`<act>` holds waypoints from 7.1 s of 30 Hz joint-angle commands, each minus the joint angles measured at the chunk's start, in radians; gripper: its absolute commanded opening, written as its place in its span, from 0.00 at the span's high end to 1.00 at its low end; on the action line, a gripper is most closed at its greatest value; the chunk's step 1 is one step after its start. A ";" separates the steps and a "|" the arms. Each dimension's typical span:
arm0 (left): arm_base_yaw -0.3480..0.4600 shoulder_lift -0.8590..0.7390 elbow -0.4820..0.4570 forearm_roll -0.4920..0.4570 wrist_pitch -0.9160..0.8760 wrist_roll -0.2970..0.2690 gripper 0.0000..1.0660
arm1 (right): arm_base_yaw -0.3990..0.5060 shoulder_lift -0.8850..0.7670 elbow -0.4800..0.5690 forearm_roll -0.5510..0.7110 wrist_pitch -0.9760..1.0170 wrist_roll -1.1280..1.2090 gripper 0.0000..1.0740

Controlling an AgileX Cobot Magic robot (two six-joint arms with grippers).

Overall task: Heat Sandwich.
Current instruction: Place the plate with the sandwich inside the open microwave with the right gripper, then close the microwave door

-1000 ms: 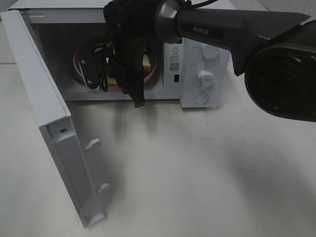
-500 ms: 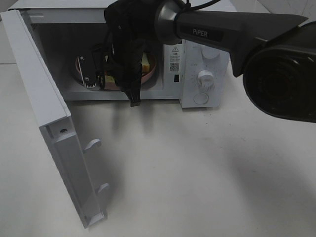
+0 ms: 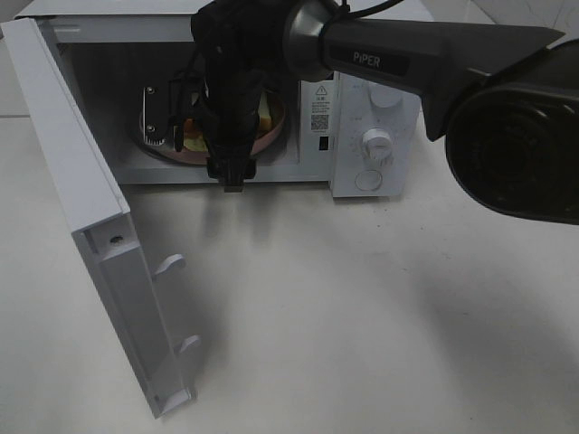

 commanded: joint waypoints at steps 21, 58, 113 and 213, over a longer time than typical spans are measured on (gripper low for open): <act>-0.007 -0.022 0.003 -0.001 -0.002 -0.006 0.08 | 0.004 -0.117 0.198 0.004 -0.191 0.019 0.28; -0.007 -0.022 0.003 -0.001 -0.002 -0.006 0.08 | 0.016 -0.658 1.030 -0.038 -0.591 0.077 0.29; -0.007 -0.022 0.003 -0.001 -0.002 -0.006 0.08 | 0.016 -1.653 1.406 0.021 0.331 0.909 0.29; -0.007 -0.015 0.003 -0.002 -0.002 -0.006 0.08 | -0.672 -2.492 1.693 0.153 0.140 0.889 0.29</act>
